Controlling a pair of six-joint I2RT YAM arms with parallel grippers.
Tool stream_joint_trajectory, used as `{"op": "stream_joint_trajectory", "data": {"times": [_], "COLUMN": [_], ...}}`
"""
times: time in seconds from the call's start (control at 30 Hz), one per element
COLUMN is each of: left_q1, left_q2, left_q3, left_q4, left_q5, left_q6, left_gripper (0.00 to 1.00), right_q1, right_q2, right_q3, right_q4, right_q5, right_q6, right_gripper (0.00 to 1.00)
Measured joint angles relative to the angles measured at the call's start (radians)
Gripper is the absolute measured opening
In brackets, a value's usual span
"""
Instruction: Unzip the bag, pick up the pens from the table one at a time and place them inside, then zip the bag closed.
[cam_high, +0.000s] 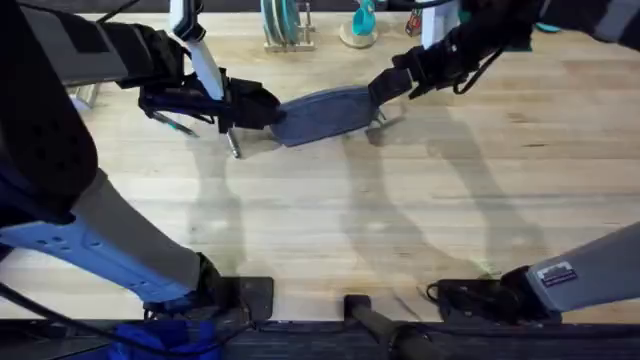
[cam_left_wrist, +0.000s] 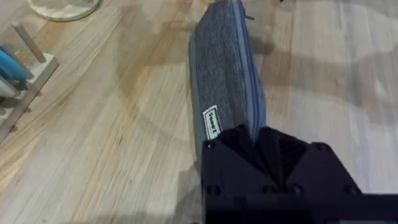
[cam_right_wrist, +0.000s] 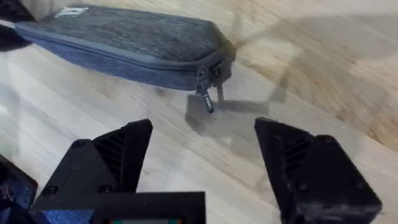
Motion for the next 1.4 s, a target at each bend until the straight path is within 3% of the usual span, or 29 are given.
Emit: {"op": "stream_joint_trajectory", "data": {"times": [0.57,0.8,1.4], "left_q1": [0.000,0.000,0.000], "left_q2": [0.000,0.000,0.000], "left_q3": [0.000,0.000,0.000], "left_q4": [0.000,0.000,0.000], "left_q5": [0.000,0.000,0.000], "left_q6": [0.000,0.000,0.000], "left_gripper": [0.041,0.041,0.041], "right_q1": [0.000,0.000,0.000], "right_q2": [0.110,0.112,0.112], "right_q3": [-0.006,-0.006,-0.006], "right_q4": [0.079,0.144,0.175], "right_q5": [0.000,0.000,0.000], "right_q6": [0.003,0.004,0.013], "right_gripper": [0.988,0.931,0.922]}}
